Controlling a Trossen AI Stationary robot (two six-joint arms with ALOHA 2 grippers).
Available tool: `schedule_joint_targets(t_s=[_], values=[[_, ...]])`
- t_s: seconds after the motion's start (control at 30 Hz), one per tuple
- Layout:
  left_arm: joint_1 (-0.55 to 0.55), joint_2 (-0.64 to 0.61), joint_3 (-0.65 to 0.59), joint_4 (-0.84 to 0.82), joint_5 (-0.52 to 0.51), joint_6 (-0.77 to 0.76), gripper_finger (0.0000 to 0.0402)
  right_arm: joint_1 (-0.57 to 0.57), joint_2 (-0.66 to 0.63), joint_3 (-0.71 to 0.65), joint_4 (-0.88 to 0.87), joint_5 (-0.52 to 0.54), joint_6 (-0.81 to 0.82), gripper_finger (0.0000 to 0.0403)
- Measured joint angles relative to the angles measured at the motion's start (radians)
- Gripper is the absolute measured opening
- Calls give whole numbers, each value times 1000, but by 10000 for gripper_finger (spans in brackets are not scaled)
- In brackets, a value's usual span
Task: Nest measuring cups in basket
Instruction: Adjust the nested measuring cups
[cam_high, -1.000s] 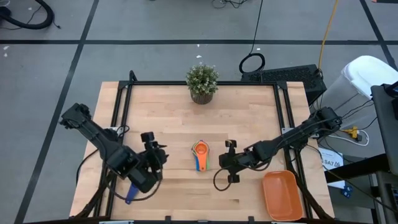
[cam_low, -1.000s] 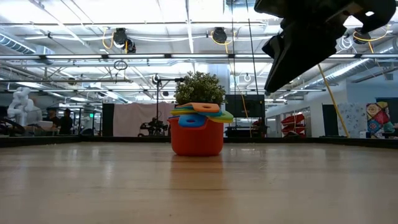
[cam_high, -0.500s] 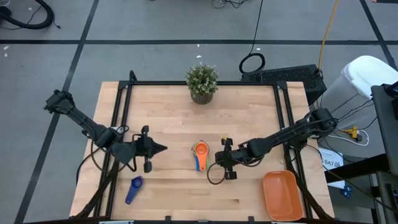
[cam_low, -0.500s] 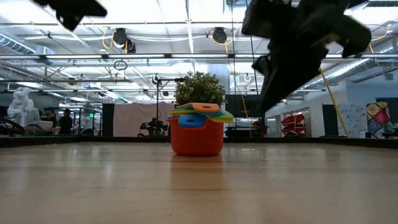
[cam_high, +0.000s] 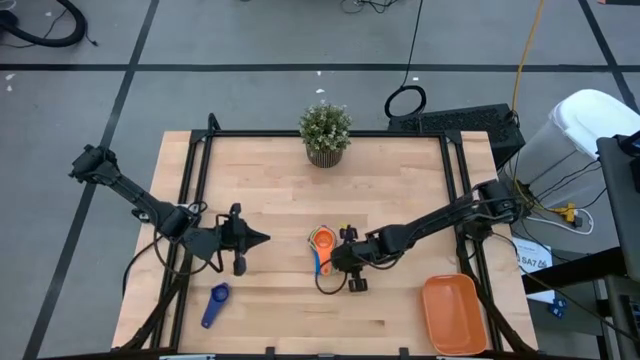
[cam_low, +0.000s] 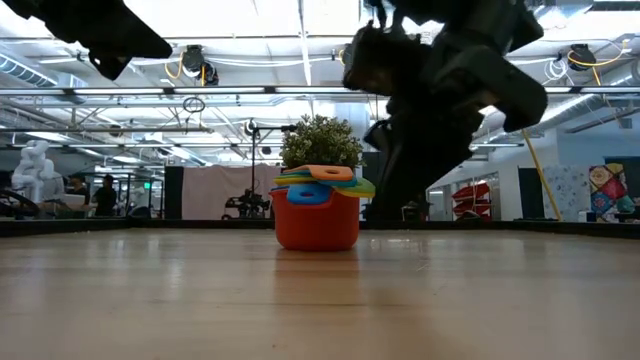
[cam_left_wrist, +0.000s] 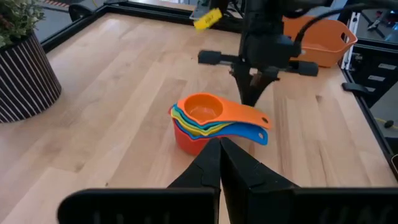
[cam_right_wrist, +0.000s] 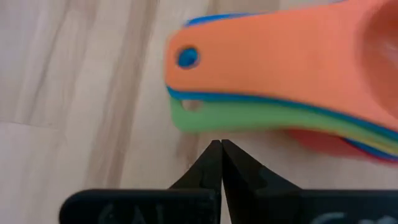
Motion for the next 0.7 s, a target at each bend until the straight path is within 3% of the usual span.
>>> schedule_joint_targets(t_s=[0.4, 0.7], values=[[0, 0, 0, 5, 21, 0, 4, 0, 51, 25, -83, -5, 24, 0], [0, 0, 0, 6, 22, 0, 4, 0, 38, 56, 27, -4, 2, 0]])
